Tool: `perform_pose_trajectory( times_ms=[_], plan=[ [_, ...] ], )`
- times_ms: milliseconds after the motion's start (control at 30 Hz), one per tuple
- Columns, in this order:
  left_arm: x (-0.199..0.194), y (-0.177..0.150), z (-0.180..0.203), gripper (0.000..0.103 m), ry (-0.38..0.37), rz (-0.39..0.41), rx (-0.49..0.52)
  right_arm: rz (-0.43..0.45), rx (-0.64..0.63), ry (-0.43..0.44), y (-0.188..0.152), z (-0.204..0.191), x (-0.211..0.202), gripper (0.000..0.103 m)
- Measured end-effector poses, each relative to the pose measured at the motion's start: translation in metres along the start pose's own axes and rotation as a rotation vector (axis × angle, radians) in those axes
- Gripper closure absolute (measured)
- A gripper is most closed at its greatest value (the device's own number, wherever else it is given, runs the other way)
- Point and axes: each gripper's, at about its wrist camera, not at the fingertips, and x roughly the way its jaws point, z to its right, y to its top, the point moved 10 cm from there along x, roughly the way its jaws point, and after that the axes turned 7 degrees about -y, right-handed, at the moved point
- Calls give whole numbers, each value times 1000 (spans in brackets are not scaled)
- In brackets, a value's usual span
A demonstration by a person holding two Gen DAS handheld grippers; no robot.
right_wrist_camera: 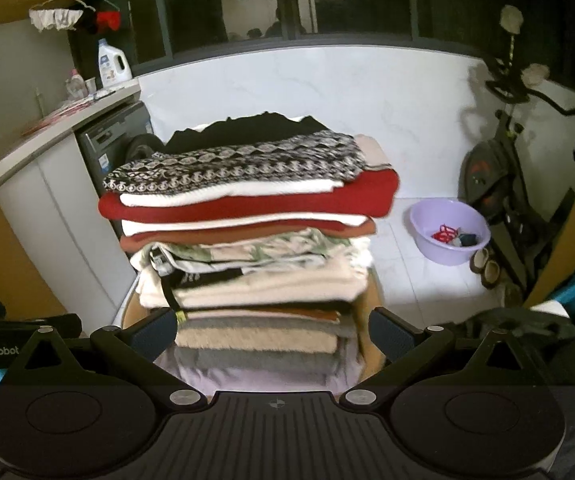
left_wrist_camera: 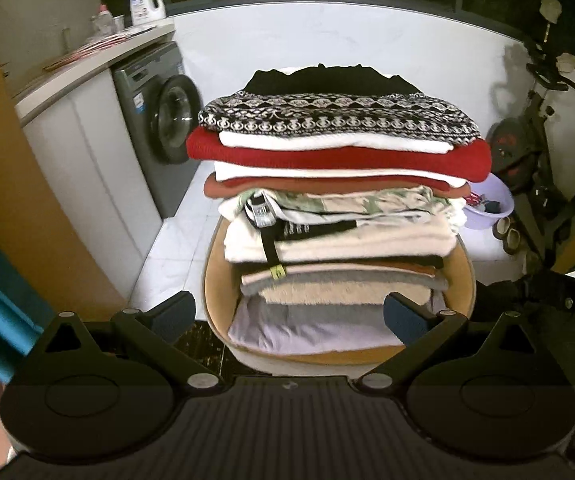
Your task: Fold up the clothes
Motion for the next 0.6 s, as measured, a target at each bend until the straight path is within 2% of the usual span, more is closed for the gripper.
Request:
perform_pose_trajectory(
  times_ms=[133, 300, 467, 600],
  plan=[
    [-15, -25, 22, 1, 26, -20, -13, -14, 21, 1, -18, 31, -15, 1],
    [-31, -53, 38, 1, 96, -30, 32, -41, 41, 12, -39, 52, -28, 1],
    [-37, -68, 48, 1, 43, -56, 13, -79, 35, 30, -58, 54, -35, 1],
    [-37, -74, 45, 1, 40, -72, -4, -75, 5, 36, -61, 46, -40, 1]
  ],
)
